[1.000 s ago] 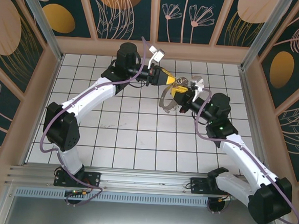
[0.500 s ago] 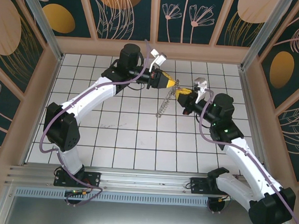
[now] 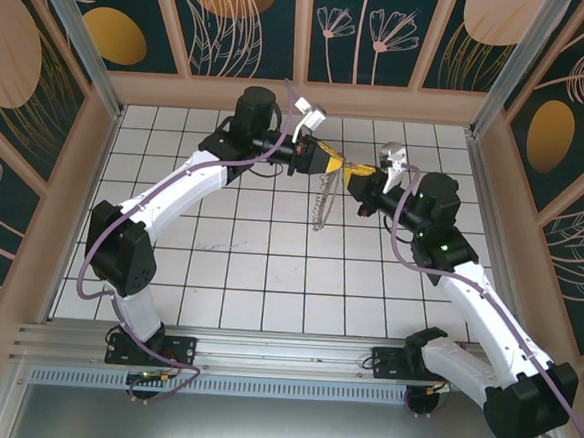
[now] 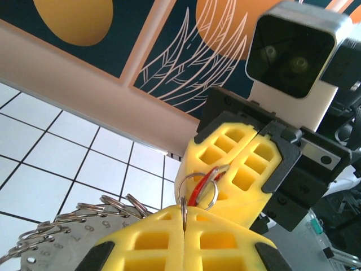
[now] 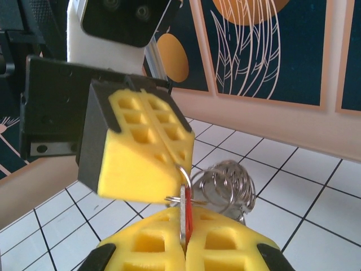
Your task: Put the keys on the keyring
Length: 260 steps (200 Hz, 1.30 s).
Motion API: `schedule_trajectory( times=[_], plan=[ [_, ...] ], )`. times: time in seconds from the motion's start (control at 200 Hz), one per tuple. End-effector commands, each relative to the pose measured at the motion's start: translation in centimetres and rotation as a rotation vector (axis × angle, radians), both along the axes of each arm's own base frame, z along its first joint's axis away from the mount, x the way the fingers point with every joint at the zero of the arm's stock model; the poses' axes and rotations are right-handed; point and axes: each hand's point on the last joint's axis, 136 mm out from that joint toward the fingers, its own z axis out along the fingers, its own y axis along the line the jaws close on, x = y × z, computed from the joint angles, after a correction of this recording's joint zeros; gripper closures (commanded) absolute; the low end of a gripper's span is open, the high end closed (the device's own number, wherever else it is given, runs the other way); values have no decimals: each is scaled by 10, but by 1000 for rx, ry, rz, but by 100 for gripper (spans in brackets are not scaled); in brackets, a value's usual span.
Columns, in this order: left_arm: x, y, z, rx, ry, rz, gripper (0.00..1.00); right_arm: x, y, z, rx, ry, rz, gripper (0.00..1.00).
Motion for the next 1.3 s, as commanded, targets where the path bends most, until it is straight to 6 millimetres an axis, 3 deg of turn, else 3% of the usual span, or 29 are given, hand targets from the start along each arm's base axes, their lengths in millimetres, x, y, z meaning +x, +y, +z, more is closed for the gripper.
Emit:
schedule_trajectory(
  times=[0.0,0.235,0.48,0.731,0.896,1.296],
  plan=[
    [2,3,13,-12,-59,9,100,3,1,17,-11,-29,15,100],
    [1,4,12,-5,-71,11,100,11,5,17,-45,3,21,100],
    [0,6,3,21,-77,7,100,23,-8,18,-116,19,-30,100],
    [0,7,-5,46,-83,8,100,23,-10,19,-190,31,4,100],
    [1,7,-7,59,-93,12,100,25,-14,8,-261,67,-5,100],
    [3,6,-10,67,-88,8,100,22,-18,9,-290,80,-1,100]
  ],
)
